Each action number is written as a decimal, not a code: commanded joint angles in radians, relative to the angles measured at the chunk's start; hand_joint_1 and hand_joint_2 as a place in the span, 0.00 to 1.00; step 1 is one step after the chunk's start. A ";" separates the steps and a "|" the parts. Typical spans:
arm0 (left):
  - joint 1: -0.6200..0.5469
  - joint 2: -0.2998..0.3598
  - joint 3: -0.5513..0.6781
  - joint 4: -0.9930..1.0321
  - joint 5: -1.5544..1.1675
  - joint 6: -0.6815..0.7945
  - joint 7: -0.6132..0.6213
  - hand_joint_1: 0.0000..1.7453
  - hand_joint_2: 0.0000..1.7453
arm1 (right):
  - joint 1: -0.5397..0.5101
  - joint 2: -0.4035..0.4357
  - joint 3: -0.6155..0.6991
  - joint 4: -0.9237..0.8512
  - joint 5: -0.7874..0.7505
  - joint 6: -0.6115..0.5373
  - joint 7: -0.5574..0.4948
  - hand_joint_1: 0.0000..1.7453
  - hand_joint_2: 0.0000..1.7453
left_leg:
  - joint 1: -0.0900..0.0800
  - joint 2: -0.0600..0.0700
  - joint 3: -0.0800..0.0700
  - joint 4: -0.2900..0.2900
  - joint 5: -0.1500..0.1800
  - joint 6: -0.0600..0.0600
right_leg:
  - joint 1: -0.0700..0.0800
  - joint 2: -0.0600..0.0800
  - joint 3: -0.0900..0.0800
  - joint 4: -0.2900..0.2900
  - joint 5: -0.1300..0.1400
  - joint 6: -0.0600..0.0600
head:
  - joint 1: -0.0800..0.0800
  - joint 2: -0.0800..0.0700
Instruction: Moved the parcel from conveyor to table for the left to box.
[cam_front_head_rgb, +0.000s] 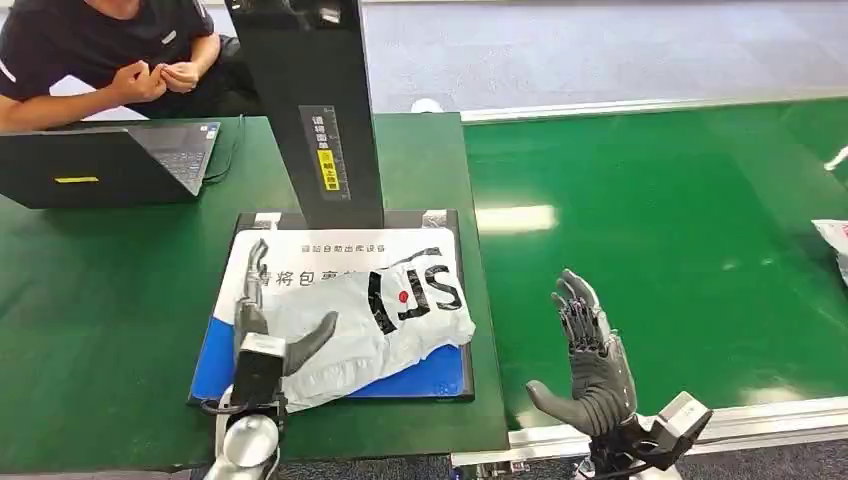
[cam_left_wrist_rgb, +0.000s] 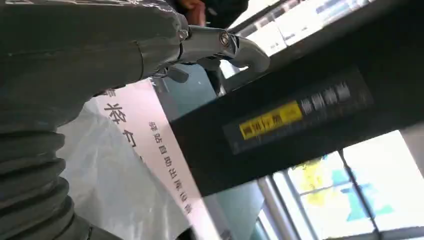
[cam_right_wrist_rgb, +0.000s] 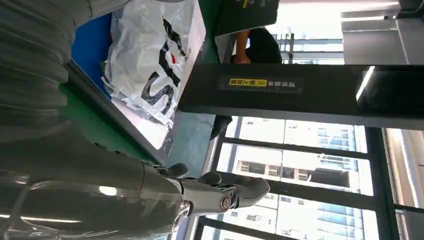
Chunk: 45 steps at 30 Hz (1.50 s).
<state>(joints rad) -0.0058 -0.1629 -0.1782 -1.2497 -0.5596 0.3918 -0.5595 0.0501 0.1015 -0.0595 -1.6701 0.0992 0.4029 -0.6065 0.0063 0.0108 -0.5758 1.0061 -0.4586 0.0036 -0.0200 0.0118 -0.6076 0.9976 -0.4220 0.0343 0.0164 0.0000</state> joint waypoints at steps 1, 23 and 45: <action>-0.034 0.088 -0.186 0.065 -0.293 -0.070 0.134 0.00 1.00 | -0.033 0.020 -0.038 0.061 -0.002 0.026 0.003 0.00 1.00 | 0.000 -0.001 0.003 -0.002 0.000 -0.001 | 0.000 -0.001 0.002 -0.001 0.000 -0.003 | 0.000 0.000; -0.063 0.059 -0.089 0.220 -0.485 -0.303 0.501 0.00 1.00 | -0.009 0.030 -0.045 0.044 0.014 0.029 0.006 0.00 1.00 | 0.000 -0.001 0.004 -0.002 0.000 -0.001 | 0.000 -0.001 0.003 -0.001 0.000 -0.002 | 0.000 0.000; -0.063 0.054 -0.058 0.222 -0.489 -0.297 0.453 1.00 1.00 | -0.010 0.043 -0.059 0.039 0.010 0.041 0.015 0.00 1.00 | 0.000 0.000 0.009 -0.003 0.001 -0.001 | 0.000 0.000 0.007 -0.001 0.000 -0.003 | 0.000 0.000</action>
<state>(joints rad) -0.0728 -0.1129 -0.2694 -1.1097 -1.0540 0.0988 -0.0809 0.0449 0.1160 -0.0763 -1.6560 0.1099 0.4341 -0.6016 0.0063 0.0111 -0.5690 1.0054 -0.4582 0.0031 -0.0199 0.0120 -0.6013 0.9976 -0.4222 0.0338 0.0164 0.0000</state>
